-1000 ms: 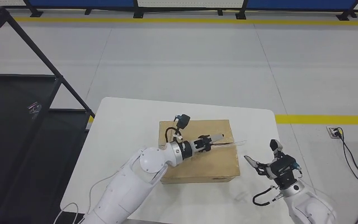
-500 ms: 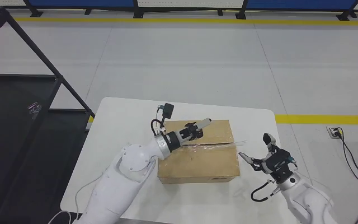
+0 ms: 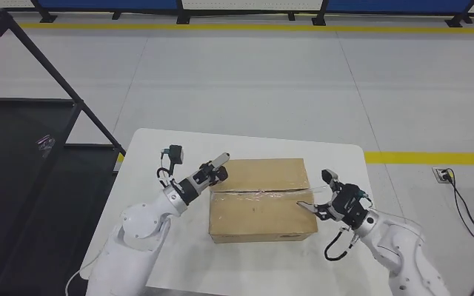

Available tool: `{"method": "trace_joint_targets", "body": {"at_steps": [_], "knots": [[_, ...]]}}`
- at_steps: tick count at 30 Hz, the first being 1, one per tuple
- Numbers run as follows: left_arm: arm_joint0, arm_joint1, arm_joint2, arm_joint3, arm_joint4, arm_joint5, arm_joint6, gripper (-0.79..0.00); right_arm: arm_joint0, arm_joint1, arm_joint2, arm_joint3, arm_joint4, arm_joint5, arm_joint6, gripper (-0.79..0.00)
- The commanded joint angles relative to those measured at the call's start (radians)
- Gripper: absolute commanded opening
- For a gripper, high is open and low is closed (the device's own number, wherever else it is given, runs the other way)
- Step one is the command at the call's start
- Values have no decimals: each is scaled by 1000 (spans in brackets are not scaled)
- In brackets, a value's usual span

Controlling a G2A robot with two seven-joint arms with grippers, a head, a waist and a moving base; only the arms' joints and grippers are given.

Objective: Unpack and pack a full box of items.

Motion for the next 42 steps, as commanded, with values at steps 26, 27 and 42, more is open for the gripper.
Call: {"method": "trace_joint_targets", "body": {"at_steps": [26, 27, 42], "knots": [[200, 48, -243, -71, -78, -102, -55, 0, 137, 24, -223, 80, 1277, -2, 454, 0], [203, 50, -246, -72, -76, -106, -60, 0, 146, 26, -232, 77, 1369, 25, 529, 0], [213, 63, -265, -50, -95, -115, -104, 0, 287, 70, -179, 138, 1810, 379, 1181, 0]]}}
